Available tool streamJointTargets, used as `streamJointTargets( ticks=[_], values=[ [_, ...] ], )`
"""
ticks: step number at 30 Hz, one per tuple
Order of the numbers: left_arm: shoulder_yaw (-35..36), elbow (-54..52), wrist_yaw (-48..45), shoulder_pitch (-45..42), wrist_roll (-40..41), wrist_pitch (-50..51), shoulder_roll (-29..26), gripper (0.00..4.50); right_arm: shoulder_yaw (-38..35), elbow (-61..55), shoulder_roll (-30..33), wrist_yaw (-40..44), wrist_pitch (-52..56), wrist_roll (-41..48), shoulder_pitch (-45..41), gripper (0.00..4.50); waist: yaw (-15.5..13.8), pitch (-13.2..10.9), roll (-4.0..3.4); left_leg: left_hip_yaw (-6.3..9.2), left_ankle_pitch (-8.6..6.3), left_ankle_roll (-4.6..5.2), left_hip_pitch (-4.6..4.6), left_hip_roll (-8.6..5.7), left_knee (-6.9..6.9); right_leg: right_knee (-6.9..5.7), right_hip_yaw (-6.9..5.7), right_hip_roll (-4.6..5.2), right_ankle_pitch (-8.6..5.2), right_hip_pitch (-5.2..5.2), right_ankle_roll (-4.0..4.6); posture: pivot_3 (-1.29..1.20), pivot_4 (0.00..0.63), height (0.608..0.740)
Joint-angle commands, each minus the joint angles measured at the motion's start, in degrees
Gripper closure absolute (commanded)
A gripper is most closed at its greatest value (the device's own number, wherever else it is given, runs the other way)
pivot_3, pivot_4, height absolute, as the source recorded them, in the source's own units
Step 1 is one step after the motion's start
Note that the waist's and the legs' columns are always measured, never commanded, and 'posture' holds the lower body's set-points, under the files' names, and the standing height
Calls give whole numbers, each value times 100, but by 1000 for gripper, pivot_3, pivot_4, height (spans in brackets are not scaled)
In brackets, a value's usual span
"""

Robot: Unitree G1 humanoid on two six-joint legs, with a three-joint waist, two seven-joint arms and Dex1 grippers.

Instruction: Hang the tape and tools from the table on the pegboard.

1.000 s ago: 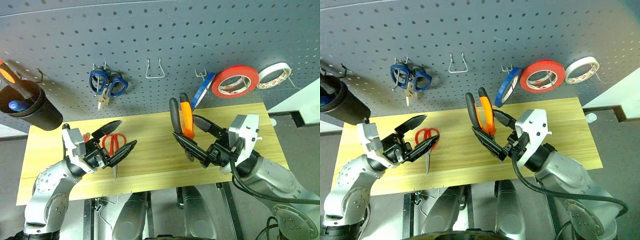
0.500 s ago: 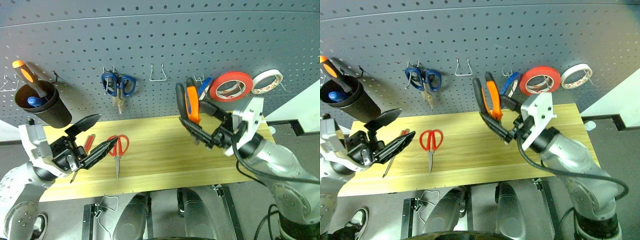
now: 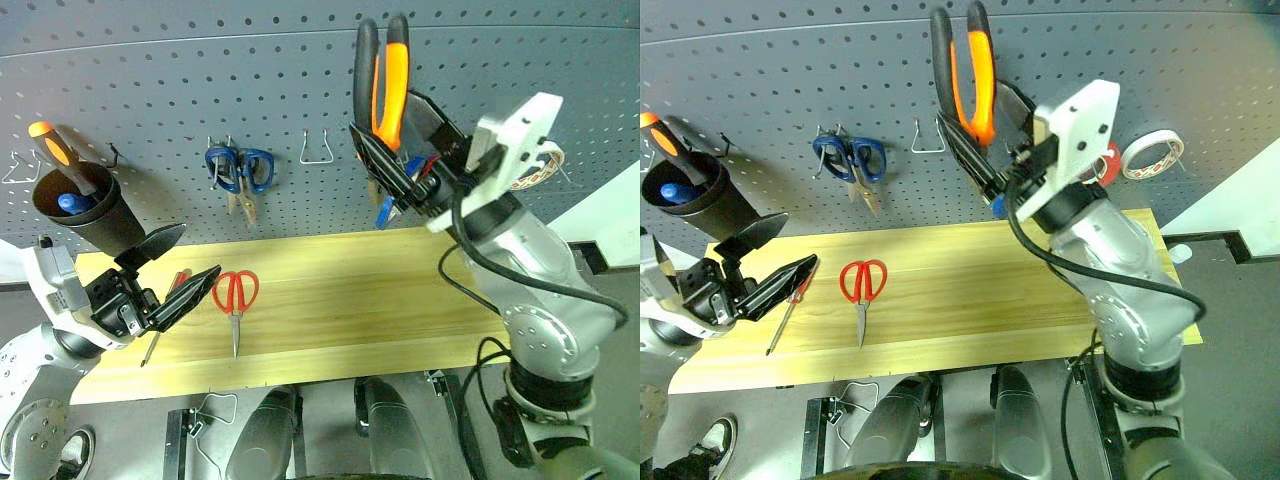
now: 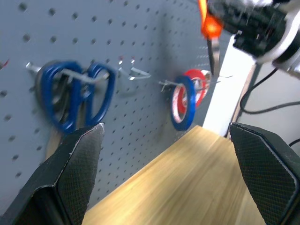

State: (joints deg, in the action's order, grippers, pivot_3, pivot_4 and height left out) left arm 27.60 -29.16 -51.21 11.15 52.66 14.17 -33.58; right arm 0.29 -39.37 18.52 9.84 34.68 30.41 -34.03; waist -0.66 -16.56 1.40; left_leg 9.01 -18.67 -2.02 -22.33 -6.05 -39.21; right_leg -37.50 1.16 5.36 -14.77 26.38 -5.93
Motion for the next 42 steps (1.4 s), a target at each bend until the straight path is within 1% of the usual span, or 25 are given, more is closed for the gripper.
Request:
streamJointTargets(
  ticks=[1, 2, 5, 8, 13, 17, 23, 34, 42],
  values=[
    [-18, -32, -84, 7, -75, -117, 24, 37, 216, -197, -341, -324, -176, -294, -544, 1566, 3, 0, 0, 0, 0, 0, 0, 0, 0, -1, 0, 0, 0, 1, 0, 86, 235, 727],
    [-34, -10, -98, -1, -95, -119, 36, 37, 337, -140, -410, -408, -206, -493, -618, 1566, 7, 0, 0, 0, 0, 0, 0, 0, 1, -1, 0, 0, 0, 2, 0, 85, 244, 727],
    [-41, -3, -120, -6, -114, -105, 53, 37, 597, 134, -699, -610, -358, -937, -691, 1566, 8, 4, 2, -1, 0, 0, 0, 1, 1, -1, -2, 0, 0, 3, 0, 84, 242, 727],
    [-84, 20, -114, -52, -130, -98, 59, 37, 736, 637, -1050, -758, -703, -1328, -699, 1566, 11, 9, 5, -3, 0, 0, 0, 1, 0, -3, -2, 1, 1, 4, 2, 85, 250, 727],
    [-172, -1, -70, -133, -166, -105, 108, 37, 1007, 1542, -1327, -884, -1259, -2085, -686, 1566, 29, 9, 4, -5, 1, -1, 0, 1, -1, -10, -2, 0, 2, 8, 3, 87, 250, 727],
    [-191, -36, -50, -132, -201, -116, 152, 37, 983, 2049, -1602, -959, -1550, -2338, -772, 1566, 82, 9, 4, -11, 1, -1, 0, 2, -1, -12, -2, 1, 2, 11, 3, 92, 251, 727],
    [-174, -67, -39, -91, -235, -137, 220, 37, 964, 2487, -1766, -908, -1821, -2605, -878, 1567, 141, 9, 4, -13, 6, -8, 6, 2, -5, -30, -1, 1, 4, 11, 7, 96, 250, 727],
    [-258, 6, -89, -93, -341, -218, 302, 37, 891, 2215, -1824, -640, -1638, -2583, -994, 1578, 144, 9, 4, -12, 35, -32, 17, 8, -3, -59, 1, -3, 19, 17, 32, 84, 245, 727],
    [-300, 63, -95, -145, -355, -237, 294, 37, 1069, 2101, -2147, -974, -1697, -3034, -1168, 1579, 148, 9, 4, -17, 36, -34, 16, 17, 2, -58, 6, -13, 20, 24, 33, 87, 247, 727]
  ],
)
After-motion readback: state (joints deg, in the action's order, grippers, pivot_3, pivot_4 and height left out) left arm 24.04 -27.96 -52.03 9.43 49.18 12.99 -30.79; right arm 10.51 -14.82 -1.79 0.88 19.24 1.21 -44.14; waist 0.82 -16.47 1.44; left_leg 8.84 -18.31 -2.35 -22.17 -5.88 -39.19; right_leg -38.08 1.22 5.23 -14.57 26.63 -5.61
